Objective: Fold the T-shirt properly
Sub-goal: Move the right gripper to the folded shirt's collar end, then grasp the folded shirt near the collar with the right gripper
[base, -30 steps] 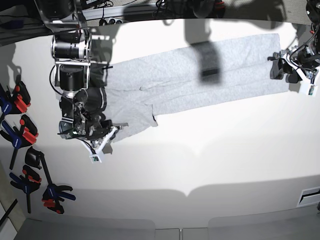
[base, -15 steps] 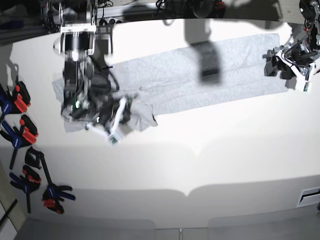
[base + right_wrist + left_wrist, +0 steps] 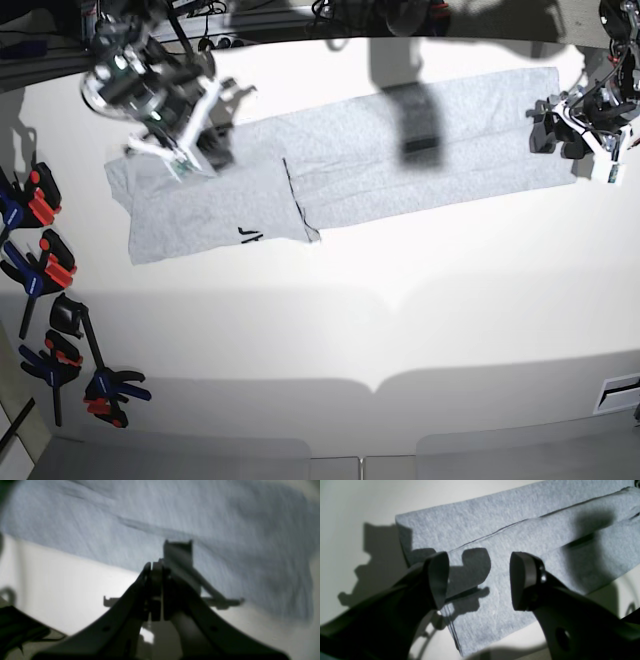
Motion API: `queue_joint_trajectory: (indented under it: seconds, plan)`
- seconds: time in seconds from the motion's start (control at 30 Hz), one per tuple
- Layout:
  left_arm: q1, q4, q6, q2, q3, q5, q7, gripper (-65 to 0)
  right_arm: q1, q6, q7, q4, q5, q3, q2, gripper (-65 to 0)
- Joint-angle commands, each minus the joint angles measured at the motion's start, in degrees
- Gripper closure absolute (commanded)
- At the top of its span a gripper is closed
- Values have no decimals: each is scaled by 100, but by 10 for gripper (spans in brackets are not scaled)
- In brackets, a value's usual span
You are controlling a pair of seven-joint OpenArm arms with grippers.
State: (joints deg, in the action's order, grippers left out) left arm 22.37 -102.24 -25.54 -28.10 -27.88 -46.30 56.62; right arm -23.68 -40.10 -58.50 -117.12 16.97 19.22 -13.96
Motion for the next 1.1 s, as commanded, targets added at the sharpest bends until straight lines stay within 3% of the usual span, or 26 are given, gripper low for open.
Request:
queue_joint_trajectory:
  seconds: [0.0, 0.13, 0.27, 0.3, 0.37, 0.43, 0.6, 0.73, 0.9, 1.07]
  plan:
    - [-35, -87, -20, -98, -59, -70, -105, -355, -94, 10, 103, -129, 267, 195, -116, 0]
    - [-48, -90, -17, -98, -59, -72, -138, -355, -271, 10, 293, -127, 769, 649, -295, 0]
    - [-50, -90, -20, -98, -59, -72, -271, -355, 22, 10, 332, -127, 874, 514, -304, 0]
    - [-48, -87, -20, -98, -59, -72, -269, -355, 107, 10, 321, -127, 855, 393, -304, -32]
    - [-48, -90, -20, -98, -59, -70, -267, -355, 293, 10, 352, -127, 850, 50, -304, -178]
    - [-48, -90, -20, -98, -59, -70, -267, -355, 481, 10, 459, -127, 745, -413, -304, -267]
    - [-46, -87, -20, -98, -59, -70, -264, -355, 807, 10, 754, -85, -632, -1825, -302, -279]
    - [-48, -90, -20, -98, -59, -70, -267, -355, 846, 1043, 1034, 72, -2181, -2632, -304, -279]
    - [-50, -90, -20, -98, -59, -72, -269, -355, 848, 1342, 1172, 584, -2518, -3388, -302, -278]
    - [-46, -90, -20, -98, -59, -72, -264, -355, 957, 2533, 1344, 1331, -3539, -4074, -304, -265]
